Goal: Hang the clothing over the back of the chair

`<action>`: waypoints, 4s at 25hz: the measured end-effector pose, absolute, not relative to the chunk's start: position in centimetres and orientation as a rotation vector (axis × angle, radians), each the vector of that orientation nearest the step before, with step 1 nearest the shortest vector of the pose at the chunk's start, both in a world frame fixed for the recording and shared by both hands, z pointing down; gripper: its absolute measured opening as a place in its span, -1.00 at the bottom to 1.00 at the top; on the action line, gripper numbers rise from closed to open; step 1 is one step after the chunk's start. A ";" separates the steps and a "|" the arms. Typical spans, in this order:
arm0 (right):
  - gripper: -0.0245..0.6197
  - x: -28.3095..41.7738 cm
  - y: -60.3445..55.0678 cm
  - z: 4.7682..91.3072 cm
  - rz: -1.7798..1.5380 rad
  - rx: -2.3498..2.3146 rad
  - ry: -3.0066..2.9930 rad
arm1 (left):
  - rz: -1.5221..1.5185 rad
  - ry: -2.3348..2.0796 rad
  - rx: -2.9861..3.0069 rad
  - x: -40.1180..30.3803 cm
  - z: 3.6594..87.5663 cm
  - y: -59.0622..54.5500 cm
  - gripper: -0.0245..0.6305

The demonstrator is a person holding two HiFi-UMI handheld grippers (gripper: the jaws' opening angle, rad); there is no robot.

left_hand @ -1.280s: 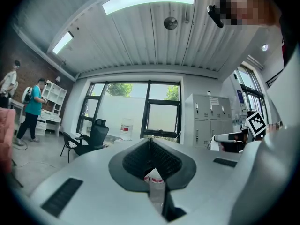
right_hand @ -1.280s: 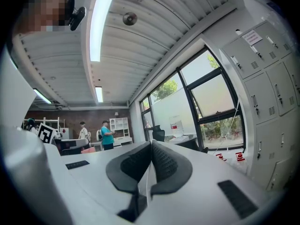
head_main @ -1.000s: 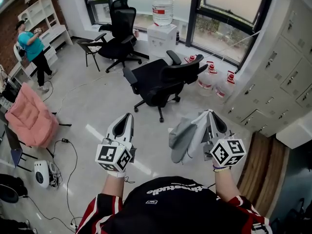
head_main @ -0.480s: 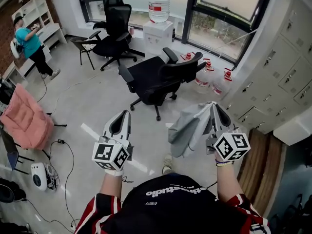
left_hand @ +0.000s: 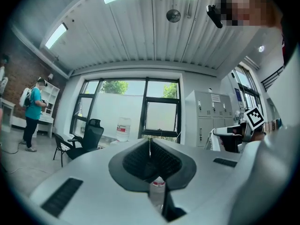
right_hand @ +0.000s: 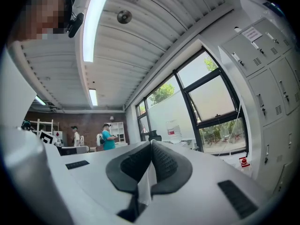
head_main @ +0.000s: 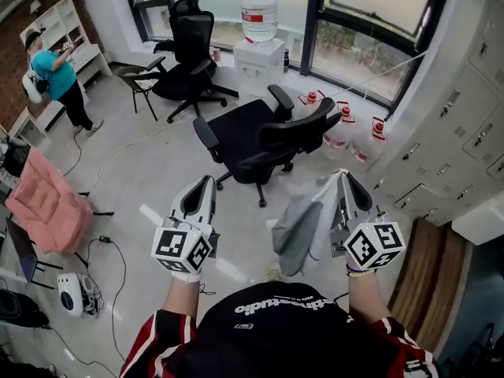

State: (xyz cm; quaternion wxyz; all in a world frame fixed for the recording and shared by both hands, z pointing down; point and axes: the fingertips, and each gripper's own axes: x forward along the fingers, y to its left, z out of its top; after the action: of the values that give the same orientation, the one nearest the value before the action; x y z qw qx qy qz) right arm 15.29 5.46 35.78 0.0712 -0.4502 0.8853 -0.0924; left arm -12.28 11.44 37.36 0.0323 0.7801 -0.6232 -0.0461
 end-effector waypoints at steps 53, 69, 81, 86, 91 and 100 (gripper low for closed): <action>-0.87 10.7 -23.8 37.2 -0.301 -1.701 2.460 | -0.058 -1.509 2.662 -14.6 38.0 -26.2 -0.85; -0.87 9.9 -29.9 36.9 -0.320 -1.654 2.529 | -0.058 -1.521 2.633 -14.5 38.0 -32.2 -0.85; -0.88 4.0 -36.4 36.0 -0.285 -1.490 2.643 | -0.092 -1.604 2.589 -17.0 37.3 -35.0 -0.85; -0.88 2.3 -39.0 35.9 -0.298 -1.471 2.645 | -0.091 -1.619 2.574 -18.5 37.4 -36.6 -0.85; -0.88 0.3 -41.6 35.9 -0.296 -1.439 2.664 | -0.084 -1.628 2.557 -19.5 37.9 -38.0 -0.85; -0.88 -5.5 -46.0 35.4 -0.252 -1.336 2.749 | -0.071 -1.686 2.501 -22.8 38.4 -39.7 -0.85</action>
State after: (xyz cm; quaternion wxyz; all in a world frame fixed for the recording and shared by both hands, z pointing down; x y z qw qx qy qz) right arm -5.48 -46.00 35.41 0.0372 -0.4354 0.8957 -0.0821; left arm -22.77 -39.74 38.43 0.0622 0.8275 -0.5576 -0.0235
